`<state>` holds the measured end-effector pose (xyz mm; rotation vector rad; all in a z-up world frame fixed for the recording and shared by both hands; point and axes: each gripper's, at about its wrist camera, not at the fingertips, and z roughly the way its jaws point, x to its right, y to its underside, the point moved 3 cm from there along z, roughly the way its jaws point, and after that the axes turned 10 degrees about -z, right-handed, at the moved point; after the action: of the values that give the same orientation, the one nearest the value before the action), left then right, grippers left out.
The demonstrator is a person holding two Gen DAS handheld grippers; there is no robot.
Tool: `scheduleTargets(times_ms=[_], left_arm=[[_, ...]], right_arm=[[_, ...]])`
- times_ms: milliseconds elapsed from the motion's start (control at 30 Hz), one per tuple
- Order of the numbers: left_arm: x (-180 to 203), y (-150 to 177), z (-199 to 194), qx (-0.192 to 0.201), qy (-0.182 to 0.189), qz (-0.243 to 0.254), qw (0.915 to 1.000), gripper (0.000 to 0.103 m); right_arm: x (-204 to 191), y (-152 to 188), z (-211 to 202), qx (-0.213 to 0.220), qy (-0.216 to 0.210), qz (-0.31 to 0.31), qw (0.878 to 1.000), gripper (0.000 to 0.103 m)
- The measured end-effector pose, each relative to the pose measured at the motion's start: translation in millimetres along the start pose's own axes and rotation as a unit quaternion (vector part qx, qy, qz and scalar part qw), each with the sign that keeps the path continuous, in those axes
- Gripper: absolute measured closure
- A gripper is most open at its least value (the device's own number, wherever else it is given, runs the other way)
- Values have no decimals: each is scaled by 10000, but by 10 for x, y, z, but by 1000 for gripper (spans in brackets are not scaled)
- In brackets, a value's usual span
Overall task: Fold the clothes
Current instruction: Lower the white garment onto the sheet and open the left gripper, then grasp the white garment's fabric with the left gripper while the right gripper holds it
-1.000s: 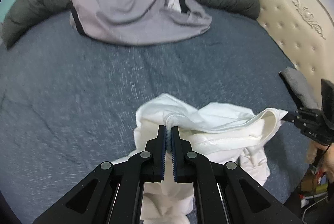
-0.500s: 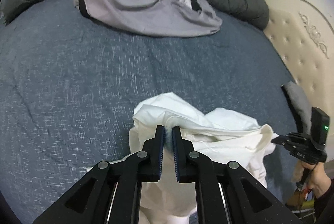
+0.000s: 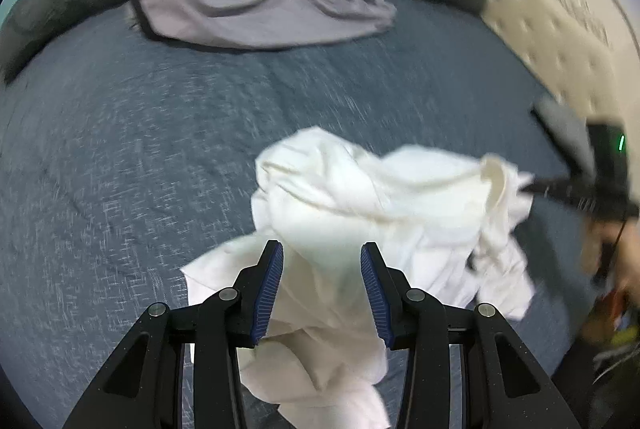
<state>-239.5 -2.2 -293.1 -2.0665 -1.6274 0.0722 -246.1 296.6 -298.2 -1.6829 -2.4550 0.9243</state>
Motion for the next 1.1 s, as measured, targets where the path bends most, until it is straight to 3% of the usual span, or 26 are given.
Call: scheduleTargets(times_ms=[267,300,367,433,600,800,933,1100], left_arm=[[169,96,225,-123,-107,374,9992,61],[168,109,243,-143,-118,398,9990,65],[152,133,256,-176,-145,448,9987,93],[141,147,223,-151,-168,532,9983,96],[125,126,8,124,-138,533,9984,97],[-184,32,-428,580,-32,35,9983,97],[-436,60,-508,571,-43,-271,9980,97],[-728,176,-459,447,-84,-627,9970,97]], right_arm=[[55,49,-28,2,12,71,10000,100],[68,55,-31,6,9,96,10000,100],[80,58,-43,43,-20,131,9999,100],[69,56,-55,82,-67,132,9999,100],[-28,29,-151,288,-301,-29,9991,100],[-186,-27,-315,616,-642,-379,9953,100],[-317,-75,-355,742,-964,-494,9914,98],[-478,-46,-285,559,-1196,-701,9888,97]])
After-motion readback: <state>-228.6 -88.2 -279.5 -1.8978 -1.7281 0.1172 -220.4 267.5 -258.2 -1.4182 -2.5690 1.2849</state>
